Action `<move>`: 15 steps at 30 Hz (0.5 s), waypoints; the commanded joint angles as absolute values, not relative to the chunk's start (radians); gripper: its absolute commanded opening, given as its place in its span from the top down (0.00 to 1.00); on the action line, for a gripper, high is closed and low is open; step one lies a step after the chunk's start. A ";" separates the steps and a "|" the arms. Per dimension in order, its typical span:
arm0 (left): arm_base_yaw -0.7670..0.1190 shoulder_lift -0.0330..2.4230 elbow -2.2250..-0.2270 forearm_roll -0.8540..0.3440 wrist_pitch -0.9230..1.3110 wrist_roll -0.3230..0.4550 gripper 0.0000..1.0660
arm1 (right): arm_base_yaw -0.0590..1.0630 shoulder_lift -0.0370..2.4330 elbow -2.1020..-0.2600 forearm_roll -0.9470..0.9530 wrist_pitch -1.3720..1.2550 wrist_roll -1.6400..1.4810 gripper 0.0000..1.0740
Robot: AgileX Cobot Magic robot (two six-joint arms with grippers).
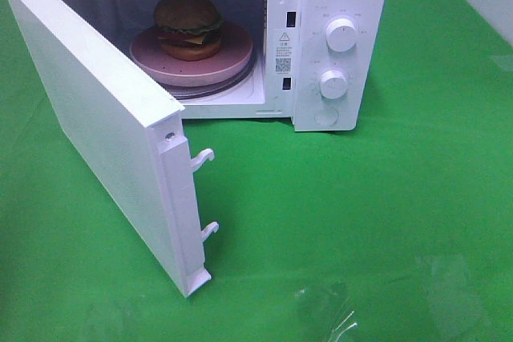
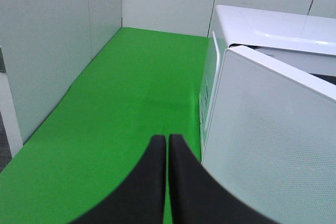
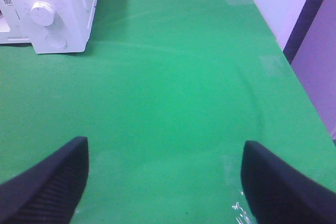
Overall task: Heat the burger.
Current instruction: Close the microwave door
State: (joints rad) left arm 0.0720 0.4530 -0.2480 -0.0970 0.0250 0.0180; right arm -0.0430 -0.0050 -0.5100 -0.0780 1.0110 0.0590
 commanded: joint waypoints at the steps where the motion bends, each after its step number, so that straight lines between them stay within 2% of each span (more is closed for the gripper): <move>1: 0.072 0.478 -0.210 -0.098 -0.103 0.020 1.00 | -0.048 -0.030 -0.507 -0.074 0.999 0.054 0.30; 5: 0.072 0.579 -0.152 -0.098 -0.291 0.008 1.00 | -0.048 -0.030 -0.507 -0.074 0.999 0.054 0.30; 12: 0.072 0.705 -0.152 -0.074 -0.377 0.008 1.00 | -0.048 -0.030 -0.507 -0.074 0.999 0.054 0.30; 14: 0.072 0.760 -0.152 -0.055 -0.429 0.000 1.00 | -0.048 -0.030 -0.507 -0.074 0.999 0.054 0.30; 15: 0.072 0.817 -0.152 -0.025 -0.481 -0.034 1.00 | -0.048 -0.030 -0.507 -0.074 0.999 0.054 0.30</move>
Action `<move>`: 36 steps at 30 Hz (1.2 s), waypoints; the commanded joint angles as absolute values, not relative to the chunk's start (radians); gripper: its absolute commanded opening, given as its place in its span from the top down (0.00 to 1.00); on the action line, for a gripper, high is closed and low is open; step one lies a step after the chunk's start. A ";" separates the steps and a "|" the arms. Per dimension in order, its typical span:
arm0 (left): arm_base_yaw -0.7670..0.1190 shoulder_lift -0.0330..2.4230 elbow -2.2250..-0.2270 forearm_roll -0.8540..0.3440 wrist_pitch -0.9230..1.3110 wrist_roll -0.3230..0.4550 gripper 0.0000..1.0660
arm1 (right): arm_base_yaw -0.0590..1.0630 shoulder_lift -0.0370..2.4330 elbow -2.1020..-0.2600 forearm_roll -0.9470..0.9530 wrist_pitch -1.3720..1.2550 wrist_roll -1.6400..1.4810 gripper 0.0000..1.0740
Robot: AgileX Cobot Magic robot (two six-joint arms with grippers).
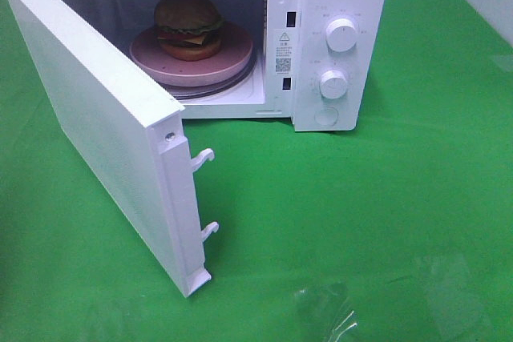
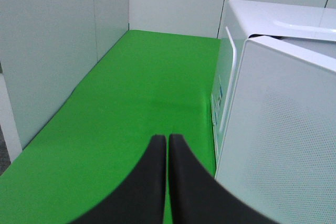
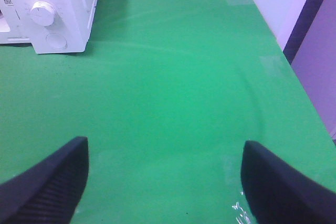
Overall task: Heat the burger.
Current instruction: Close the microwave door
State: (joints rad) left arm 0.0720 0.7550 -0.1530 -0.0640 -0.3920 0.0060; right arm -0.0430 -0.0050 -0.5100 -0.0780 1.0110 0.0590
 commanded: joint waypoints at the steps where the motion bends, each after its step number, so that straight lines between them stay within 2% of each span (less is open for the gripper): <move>1: 0.072 0.880 -0.152 0.027 -0.540 -0.086 1.00 | -0.048 -0.030 -0.507 -0.074 0.999 0.054 0.30; 2: 0.072 0.880 -0.152 0.027 -0.540 -0.086 1.00 | -0.048 -0.030 -0.507 -0.074 0.999 0.054 0.30; 3: 0.072 0.943 -0.152 0.096 -0.595 -0.134 1.00 | -0.048 -0.030 -0.507 -0.074 0.999 0.054 0.30; 4: 0.072 0.943 -0.152 0.096 -0.595 -0.134 1.00 | -0.048 -0.030 -0.507 -0.074 0.999 0.054 0.30; 5: 0.072 0.995 -0.154 0.172 -0.651 -0.179 1.00 | -0.048 -0.030 -0.507 -0.074 0.999 0.054 0.30; 8: 0.072 1.022 -0.157 0.213 -0.674 -0.200 1.00 | -0.048 -0.030 -0.507 -0.074 0.999 0.054 0.30; 9: 0.072 1.068 -0.157 0.269 -0.730 -0.223 1.00 | -0.048 -0.030 -0.507 -0.074 0.999 0.054 0.30; 18: 0.072 1.276 -0.223 0.379 -0.815 -0.259 1.00 | -0.048 -0.030 -0.507 -0.074 0.999 0.054 0.30; 23: 0.044 1.319 -0.239 0.382 -0.835 -0.265 1.00 | -0.048 -0.030 -0.507 -0.074 0.999 0.054 0.30; 24: -0.014 1.359 -0.257 0.359 -0.836 -0.225 1.00 | -0.048 -0.030 -0.507 -0.074 0.999 0.054 0.30; 26: -0.030 1.375 -0.264 0.341 -0.836 -0.209 1.00 | -0.048 -0.030 -0.507 -0.074 0.999 0.054 0.30; 27: -0.068 1.406 -0.276 0.281 -0.836 -0.184 1.00 | -0.048 -0.030 -0.507 -0.074 0.999 0.054 0.30; 28: -0.068 1.406 -0.276 0.281 -0.836 -0.184 1.00 | -0.048 -0.030 -0.507 -0.074 0.999 0.054 0.30; 29: -0.107 1.433 -0.288 0.239 -0.840 -0.169 1.00 | -0.048 -0.030 -0.507 -0.074 0.999 0.054 0.30; 33: -0.175 1.483 -0.305 0.195 -0.884 -0.137 1.00 | -0.048 -0.030 -0.507 -0.074 0.999 0.054 0.30; 36: -0.199 1.511 -0.317 0.180 -0.889 -0.137 1.00 | -0.048 -0.030 -0.507 -0.074 0.999 0.054 0.30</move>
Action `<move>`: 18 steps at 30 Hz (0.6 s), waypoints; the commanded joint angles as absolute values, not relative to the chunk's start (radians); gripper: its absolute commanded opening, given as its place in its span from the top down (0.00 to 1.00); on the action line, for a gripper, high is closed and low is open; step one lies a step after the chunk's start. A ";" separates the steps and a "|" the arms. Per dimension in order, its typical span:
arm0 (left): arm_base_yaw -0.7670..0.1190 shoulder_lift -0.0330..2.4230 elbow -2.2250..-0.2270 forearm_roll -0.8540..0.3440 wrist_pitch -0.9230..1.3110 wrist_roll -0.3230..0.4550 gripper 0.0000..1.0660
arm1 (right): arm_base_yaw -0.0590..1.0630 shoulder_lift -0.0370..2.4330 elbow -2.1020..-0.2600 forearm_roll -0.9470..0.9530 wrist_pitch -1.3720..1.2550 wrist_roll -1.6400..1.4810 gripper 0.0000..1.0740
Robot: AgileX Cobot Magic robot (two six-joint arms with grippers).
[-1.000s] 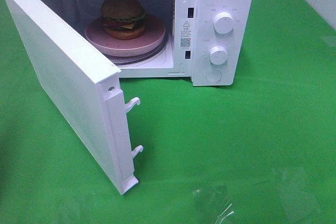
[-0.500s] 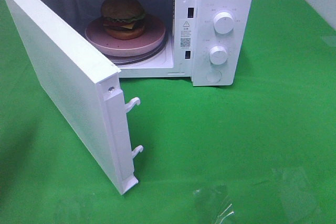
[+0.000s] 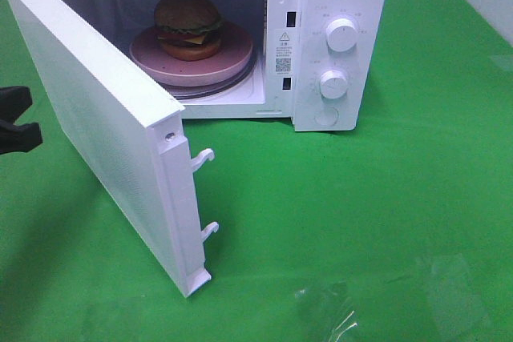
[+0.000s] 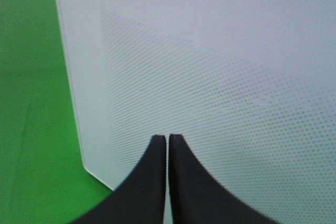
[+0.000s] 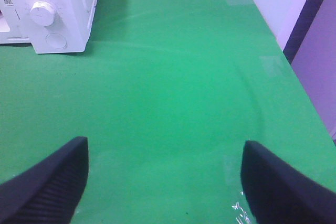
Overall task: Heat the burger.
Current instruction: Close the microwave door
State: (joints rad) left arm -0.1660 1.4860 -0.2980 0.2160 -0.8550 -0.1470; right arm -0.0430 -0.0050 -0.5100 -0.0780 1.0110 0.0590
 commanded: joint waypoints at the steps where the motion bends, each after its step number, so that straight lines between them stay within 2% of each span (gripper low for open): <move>1: -0.220 1.533 -0.327 0.166 -0.889 -0.137 1.00 | -0.048 -0.030 -0.507 -0.074 0.999 0.054 0.30; 5: -0.253 1.558 -0.339 0.142 -0.891 -0.137 1.00 | -0.048 -0.030 -0.507 -0.074 0.999 0.054 0.30; 18: -0.380 1.631 -0.396 0.044 -0.889 -0.069 1.00 | -0.048 -0.030 -0.507 -0.074 0.999 0.054 0.30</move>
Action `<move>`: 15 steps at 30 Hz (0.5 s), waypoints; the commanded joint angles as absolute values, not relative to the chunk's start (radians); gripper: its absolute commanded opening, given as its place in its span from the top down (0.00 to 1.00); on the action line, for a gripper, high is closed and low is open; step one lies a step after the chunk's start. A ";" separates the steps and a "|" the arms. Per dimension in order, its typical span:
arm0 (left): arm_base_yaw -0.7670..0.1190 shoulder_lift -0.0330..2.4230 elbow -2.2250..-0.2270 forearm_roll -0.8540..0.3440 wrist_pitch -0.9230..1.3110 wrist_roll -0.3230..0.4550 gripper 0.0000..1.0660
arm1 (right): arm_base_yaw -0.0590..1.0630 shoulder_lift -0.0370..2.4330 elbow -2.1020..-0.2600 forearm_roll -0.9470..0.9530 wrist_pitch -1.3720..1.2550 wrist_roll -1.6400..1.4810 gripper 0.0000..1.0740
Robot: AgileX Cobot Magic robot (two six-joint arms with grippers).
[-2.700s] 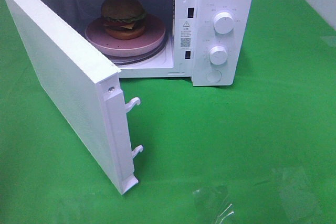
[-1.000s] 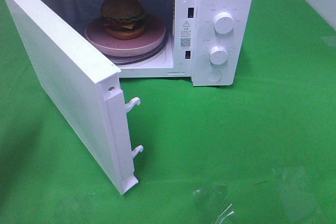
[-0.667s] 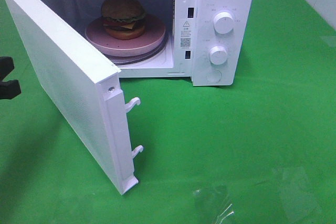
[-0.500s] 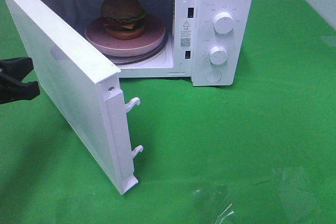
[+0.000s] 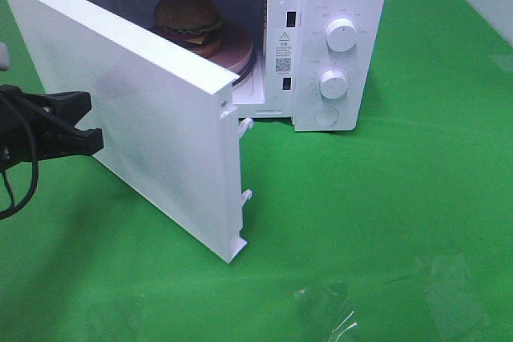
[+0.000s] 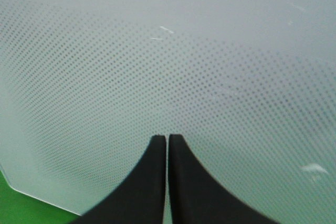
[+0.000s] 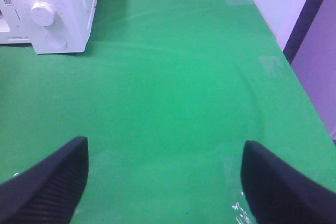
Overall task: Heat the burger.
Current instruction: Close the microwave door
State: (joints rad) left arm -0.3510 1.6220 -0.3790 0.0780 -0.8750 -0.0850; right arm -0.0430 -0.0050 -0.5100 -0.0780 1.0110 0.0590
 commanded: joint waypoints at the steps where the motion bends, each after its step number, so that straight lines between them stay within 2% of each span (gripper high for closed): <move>1: -0.403 1.644 -0.409 0.033 -0.887 -0.055 1.00 | -0.048 -0.030 -0.507 -0.074 0.999 0.054 0.30; 15: -0.534 1.762 -0.590 -0.070 -0.831 -0.053 1.00 | -0.048 -0.030 -0.507 -0.074 0.999 0.054 0.30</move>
